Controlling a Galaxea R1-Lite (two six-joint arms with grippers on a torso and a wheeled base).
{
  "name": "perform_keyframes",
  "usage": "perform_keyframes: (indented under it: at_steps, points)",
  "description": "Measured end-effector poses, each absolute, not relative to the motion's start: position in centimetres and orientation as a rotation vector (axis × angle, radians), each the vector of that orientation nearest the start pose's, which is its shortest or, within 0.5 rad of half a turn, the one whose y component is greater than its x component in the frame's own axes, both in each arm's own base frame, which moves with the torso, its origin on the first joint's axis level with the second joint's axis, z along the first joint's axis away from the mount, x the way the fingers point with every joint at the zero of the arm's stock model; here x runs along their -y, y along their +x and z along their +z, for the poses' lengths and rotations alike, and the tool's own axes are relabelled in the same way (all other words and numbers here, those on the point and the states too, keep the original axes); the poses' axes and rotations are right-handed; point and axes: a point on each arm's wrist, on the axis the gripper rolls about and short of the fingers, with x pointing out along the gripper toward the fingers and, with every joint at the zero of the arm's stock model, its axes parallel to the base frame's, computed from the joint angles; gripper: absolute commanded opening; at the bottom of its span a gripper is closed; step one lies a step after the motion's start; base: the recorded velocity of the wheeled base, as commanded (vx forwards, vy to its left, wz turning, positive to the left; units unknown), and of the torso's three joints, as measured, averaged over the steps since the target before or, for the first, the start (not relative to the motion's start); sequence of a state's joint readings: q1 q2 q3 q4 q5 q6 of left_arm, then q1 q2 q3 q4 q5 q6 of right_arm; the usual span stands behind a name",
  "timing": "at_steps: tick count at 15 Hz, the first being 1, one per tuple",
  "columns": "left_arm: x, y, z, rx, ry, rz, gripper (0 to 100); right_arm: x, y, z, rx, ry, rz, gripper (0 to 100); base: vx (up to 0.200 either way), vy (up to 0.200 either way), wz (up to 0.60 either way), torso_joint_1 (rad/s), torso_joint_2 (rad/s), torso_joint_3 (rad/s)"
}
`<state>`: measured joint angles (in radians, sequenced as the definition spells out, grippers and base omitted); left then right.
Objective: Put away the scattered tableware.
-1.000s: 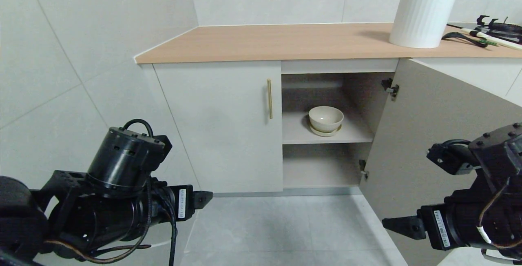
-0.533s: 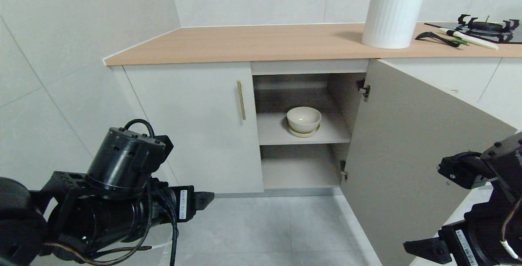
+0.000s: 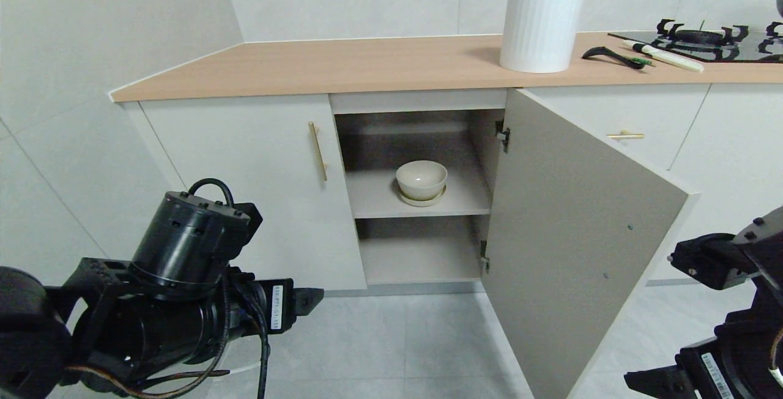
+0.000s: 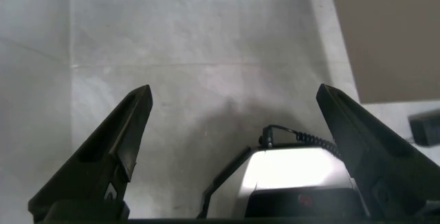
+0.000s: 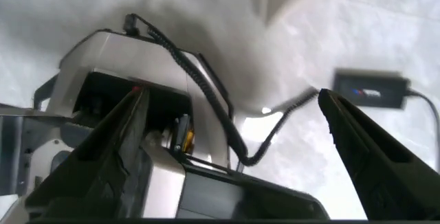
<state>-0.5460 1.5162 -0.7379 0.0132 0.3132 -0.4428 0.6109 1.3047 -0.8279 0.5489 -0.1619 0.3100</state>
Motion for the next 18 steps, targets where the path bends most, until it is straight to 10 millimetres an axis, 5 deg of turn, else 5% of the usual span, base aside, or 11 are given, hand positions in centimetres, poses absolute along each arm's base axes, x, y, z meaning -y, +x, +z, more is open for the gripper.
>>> perform_keyframes:
  at_steps: [9,18]
  points:
    - [11.4,20.2,15.8,-0.750,-0.091,-0.055,100,-5.4,16.1,19.7,-0.947,-0.092,-0.005,100,0.000,0.000,0.00,0.000,0.00,0.000]
    - [11.4,20.2,15.8,-0.752,-0.090,-0.053,100,-0.4,20.3,21.7,-0.654,0.076,-0.252,100,0.000,0.000,0.00,0.000,0.00,0.000]
